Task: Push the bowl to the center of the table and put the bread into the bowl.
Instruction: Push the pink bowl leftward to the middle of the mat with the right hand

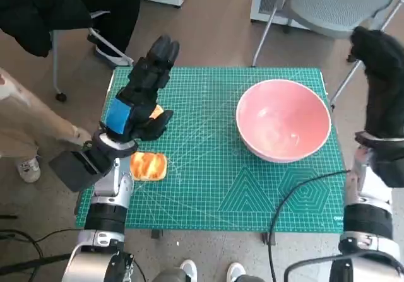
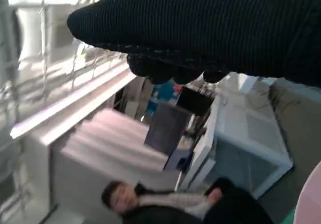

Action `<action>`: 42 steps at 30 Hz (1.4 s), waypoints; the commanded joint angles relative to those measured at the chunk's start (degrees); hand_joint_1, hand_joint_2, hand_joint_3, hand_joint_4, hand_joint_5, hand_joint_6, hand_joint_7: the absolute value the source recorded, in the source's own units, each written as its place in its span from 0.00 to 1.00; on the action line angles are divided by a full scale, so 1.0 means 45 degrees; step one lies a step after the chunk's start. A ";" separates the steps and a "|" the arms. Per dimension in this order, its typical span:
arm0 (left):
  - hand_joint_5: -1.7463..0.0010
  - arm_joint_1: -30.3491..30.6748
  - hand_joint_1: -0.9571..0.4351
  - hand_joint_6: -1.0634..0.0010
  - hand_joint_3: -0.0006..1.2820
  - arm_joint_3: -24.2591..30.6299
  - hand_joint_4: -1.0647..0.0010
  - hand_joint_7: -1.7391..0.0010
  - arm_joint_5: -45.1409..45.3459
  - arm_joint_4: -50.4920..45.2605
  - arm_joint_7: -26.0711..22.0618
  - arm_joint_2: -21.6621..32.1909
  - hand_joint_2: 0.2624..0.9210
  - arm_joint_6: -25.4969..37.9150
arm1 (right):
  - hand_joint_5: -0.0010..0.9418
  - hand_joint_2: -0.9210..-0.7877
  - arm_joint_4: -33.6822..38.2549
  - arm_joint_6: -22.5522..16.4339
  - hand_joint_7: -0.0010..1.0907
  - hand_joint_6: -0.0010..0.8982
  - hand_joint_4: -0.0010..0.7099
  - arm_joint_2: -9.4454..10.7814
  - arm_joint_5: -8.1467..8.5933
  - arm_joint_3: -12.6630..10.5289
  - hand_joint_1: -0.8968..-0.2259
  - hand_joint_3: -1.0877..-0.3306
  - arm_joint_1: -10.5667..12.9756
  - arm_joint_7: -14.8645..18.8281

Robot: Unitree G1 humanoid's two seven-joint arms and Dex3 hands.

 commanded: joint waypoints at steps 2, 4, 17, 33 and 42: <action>1.00 -0.0059 0.16 0.88 0.37 0.0054 0.95 0.96 0.0058 -0.0038 -0.0009 0.0105 1.00 -0.0096 | 0.00 0.00 0.1322 0.0305 0.26 0.13 0.26 -0.0148 0.0132 -0.0245 0.29 0.43 -0.0415 -0.0036; 1.00 -0.0046 0.16 0.88 0.37 0.0060 0.94 0.96 0.0038 -0.0058 -0.0019 0.0108 1.00 -0.0088 | 0.00 0.00 0.1653 0.0347 0.25 0.13 0.26 -0.0175 0.0125 -0.0292 0.28 0.44 -0.0546 -0.0021; 1.00 0.0046 0.16 0.88 0.37 0.0132 0.95 0.95 -0.0101 -0.0119 -0.0125 0.0157 1.00 -0.0116 | 0.00 0.00 0.3831 0.0875 0.22 0.15 0.26 -0.0561 -0.0411 -0.0261 0.33 0.42 -0.1150 -0.0489; 1.00 0.0282 0.16 0.89 0.37 0.0255 0.94 0.95 -0.0327 -0.0437 -0.0272 0.0187 1.00 0.0047 | 0.01 0.00 0.5106 0.2803 0.18 0.18 0.26 -0.0697 -0.0368 -0.0569 0.37 0.37 -0.1531 -0.0580; 1.00 0.0551 0.16 0.89 0.37 0.0286 0.95 0.94 -0.0345 -0.0882 -0.0219 0.0209 1.00 0.0179 | 0.00 0.00 0.5243 0.3256 0.15 0.20 0.27 -0.0604 -0.0481 -0.0603 0.41 0.36 -0.1574 -0.0696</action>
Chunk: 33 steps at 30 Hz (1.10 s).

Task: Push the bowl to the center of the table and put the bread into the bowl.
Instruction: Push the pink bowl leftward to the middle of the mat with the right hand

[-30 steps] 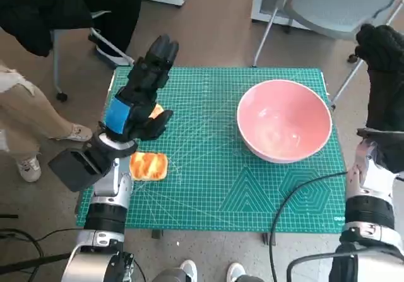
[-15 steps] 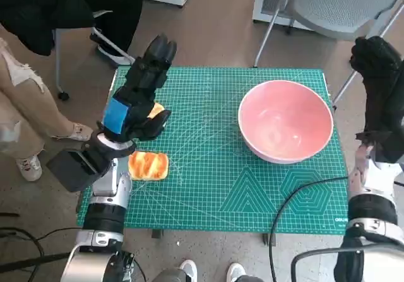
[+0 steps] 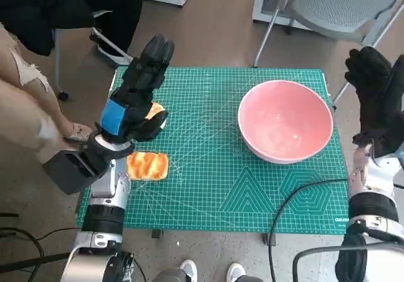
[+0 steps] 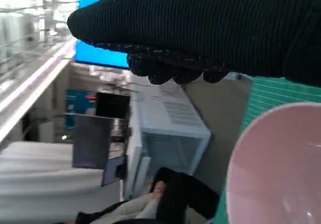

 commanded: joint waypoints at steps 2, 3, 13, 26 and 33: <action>1.00 0.0286 0.16 0.89 0.37 0.0054 0.95 0.94 -0.0050 -0.0450 0.0032 0.0122 1.00 0.0099 | 0.00 0.00 0.0318 0.0395 0.15 0.20 0.27 0.0046 -0.0084 -0.0042 0.40 0.36 0.0051 -0.0191; 1.00 0.0302 0.16 0.89 0.37 0.0061 0.95 0.94 -0.0028 -0.0458 0.0053 0.0128 1.00 0.0089 | 0.00 0.00 0.0345 0.0410 0.14 0.20 0.27 0.0055 -0.0113 -0.0035 0.40 0.35 0.0065 -0.0204; 1.00 0.0399 0.16 0.90 0.38 0.0122 0.95 0.94 0.0053 -0.0454 0.0151 0.0189 1.00 -0.0007 | 0.00 0.00 0.0598 0.0754 0.09 0.23 0.27 0.0084 -0.0316 0.0084 0.35 0.36 0.0175 -0.0336; 1.00 0.0657 0.16 0.91 0.39 0.0122 0.95 0.92 0.0240 -0.0855 0.0405 0.0317 1.00 0.0055 | 0.00 0.00 0.0848 0.1604 0.07 0.23 0.26 0.0134 -0.0205 -0.0162 0.34 0.39 0.0245 -0.0128; 1.00 0.0817 0.17 0.92 0.39 0.0080 0.95 0.91 0.0223 -0.1146 0.0515 0.0344 1.00 0.0175 | 0.00 0.00 0.0925 0.2023 0.06 0.24 0.24 0.0165 -0.0158 -0.0311 0.36 0.41 0.0334 0.0015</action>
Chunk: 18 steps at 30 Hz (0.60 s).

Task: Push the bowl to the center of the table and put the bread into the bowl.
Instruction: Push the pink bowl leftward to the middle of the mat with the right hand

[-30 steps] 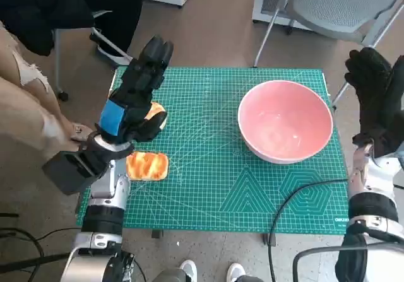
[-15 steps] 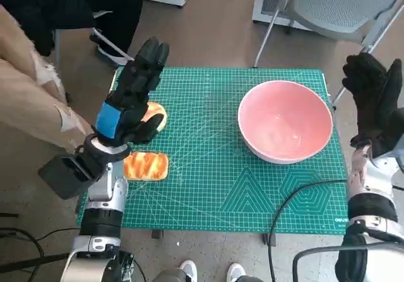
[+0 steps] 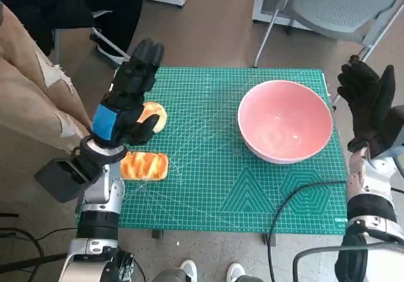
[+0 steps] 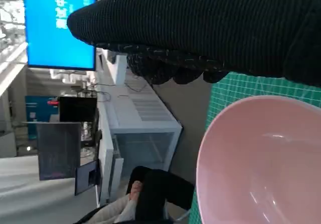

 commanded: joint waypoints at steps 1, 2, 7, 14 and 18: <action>1.00 0.0222 0.17 0.92 0.39 -0.0018 0.95 0.91 0.0071 -0.0360 0.0130 0.0084 1.00 0.0126 | 0.00 0.00 0.0275 0.0518 0.06 0.24 0.24 0.0132 0.0019 -0.0134 0.37 0.41 0.0374 0.0107; 1.00 0.0252 0.17 0.92 0.39 -0.0019 0.95 0.91 0.0077 -0.0412 0.0146 0.0088 1.00 0.0140 | 0.00 0.00 0.0277 0.0552 0.05 0.24 0.24 0.0142 0.0015 -0.0143 0.38 0.41 0.0391 0.0099; 1.00 0.0327 0.17 0.95 0.39 -0.0023 0.95 0.87 0.0063 -0.0532 0.0185 0.0109 1.00 0.0220 | 0.00 0.00 0.0301 0.0705 0.05 0.24 0.24 0.0179 0.0010 -0.0194 0.41 0.41 0.0440 0.0086; 1.00 0.0495 0.16 1.00 0.39 -0.0017 0.95 0.82 0.0020 -0.0812 0.0210 0.0175 1.00 0.0409 | 0.00 0.00 0.0331 0.0821 0.04 0.24 0.24 0.0260 -0.0042 -0.0210 0.41 0.40 0.0551 0.0055; 1.00 0.0564 0.16 1.00 0.39 -0.0004 0.95 0.82 0.0025 -0.0955 0.0228 0.0206 1.00 0.0514 | 0.00 0.00 0.0332 0.0886 0.04 0.24 0.24 0.0317 -0.0026 -0.0233 0.39 0.40 0.0565 0.0041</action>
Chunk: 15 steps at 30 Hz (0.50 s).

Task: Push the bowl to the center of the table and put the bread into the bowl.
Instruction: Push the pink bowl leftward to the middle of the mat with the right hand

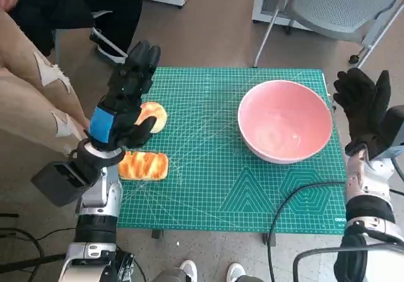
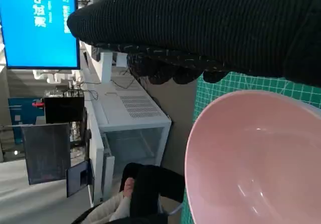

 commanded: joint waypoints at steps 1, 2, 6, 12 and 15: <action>1.00 0.0221 0.16 1.00 0.40 0.0002 0.95 0.82 0.0026 -0.0342 0.0082 0.0135 1.00 0.0171 | 0.00 0.00 0.0215 0.0335 0.04 0.25 0.24 0.0227 -0.0014 -0.0098 0.39 0.40 0.0409 0.0020; 1.00 0.0225 0.16 1.00 0.40 0.0003 0.95 0.82 0.0027 -0.0355 0.0085 0.0141 1.00 0.0190 | 0.00 0.00 0.0215 0.0345 0.04 0.25 0.24 0.0240 -0.0009 -0.0106 0.39 0.40 0.0413 0.0019; 1.00 0.0298 0.15 1.00 0.40 0.0005 0.95 0.82 0.0026 -0.0484 0.0083 0.0198 1.00 0.0274 | 0.00 0.00 0.0218 0.0409 0.04 0.25 0.24 0.0288 -0.0022 -0.0119 0.37 0.41 0.0436 0.0012; 1.00 0.0435 0.14 1.00 0.40 0.0020 0.95 0.82 0.0030 -0.0730 0.0104 0.0263 1.00 0.0397 | 0.00 0.00 0.0220 0.0449 0.03 0.26 0.24 0.0375 -0.0056 -0.0108 0.37 0.42 0.0492 0.0003; 1.00 0.0501 0.14 1.00 0.40 0.0025 0.95 0.82 0.0044 -0.0827 0.0123 0.0287 1.00 0.0437 | 0.00 0.00 0.0227 0.0476 0.03 0.26 0.24 0.0428 -0.0035 -0.0134 0.37 0.43 0.0529 0.0043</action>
